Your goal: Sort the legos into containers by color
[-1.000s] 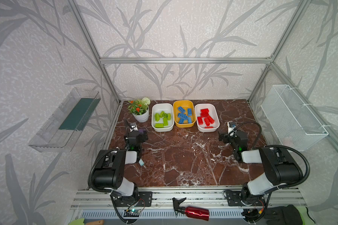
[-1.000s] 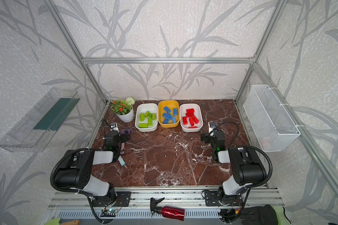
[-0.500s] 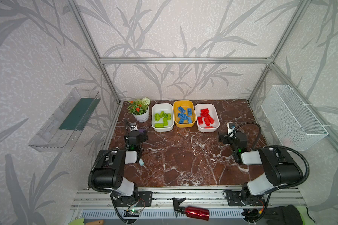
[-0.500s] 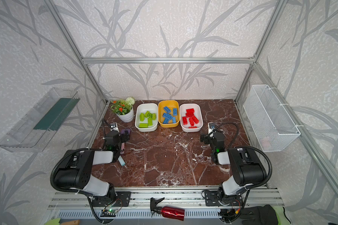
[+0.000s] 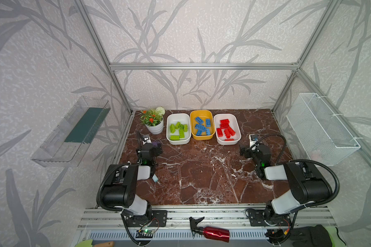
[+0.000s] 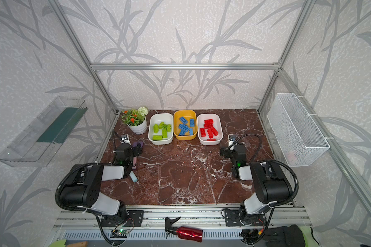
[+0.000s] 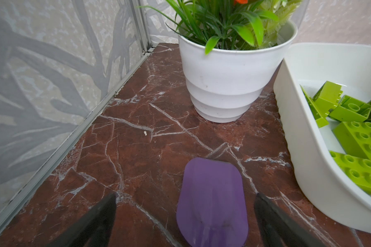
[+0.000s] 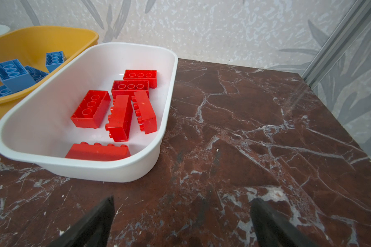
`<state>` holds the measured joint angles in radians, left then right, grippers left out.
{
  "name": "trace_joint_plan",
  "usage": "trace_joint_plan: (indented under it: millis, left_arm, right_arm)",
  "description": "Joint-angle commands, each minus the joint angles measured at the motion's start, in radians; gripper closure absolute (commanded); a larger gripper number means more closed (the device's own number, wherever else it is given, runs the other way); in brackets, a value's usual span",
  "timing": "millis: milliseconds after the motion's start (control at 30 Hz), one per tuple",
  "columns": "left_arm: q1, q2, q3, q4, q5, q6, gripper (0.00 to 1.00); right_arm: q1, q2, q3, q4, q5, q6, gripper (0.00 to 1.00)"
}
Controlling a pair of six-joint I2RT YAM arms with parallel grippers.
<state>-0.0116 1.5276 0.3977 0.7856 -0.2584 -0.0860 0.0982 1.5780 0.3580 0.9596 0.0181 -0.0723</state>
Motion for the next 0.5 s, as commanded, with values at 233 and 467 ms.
trace_joint_plan:
  millis: [233,467]
  left_arm:
    - [0.005,-0.007,0.015,0.006,0.007,0.013,0.01]
    - [0.004,-0.007,0.015,0.005,0.007,0.012,0.01]
  right_arm:
    - [0.002,0.010,0.021,0.011,0.005,-0.005,0.01]
    - [0.001,0.009,0.019,0.013,0.005,-0.006,0.01]
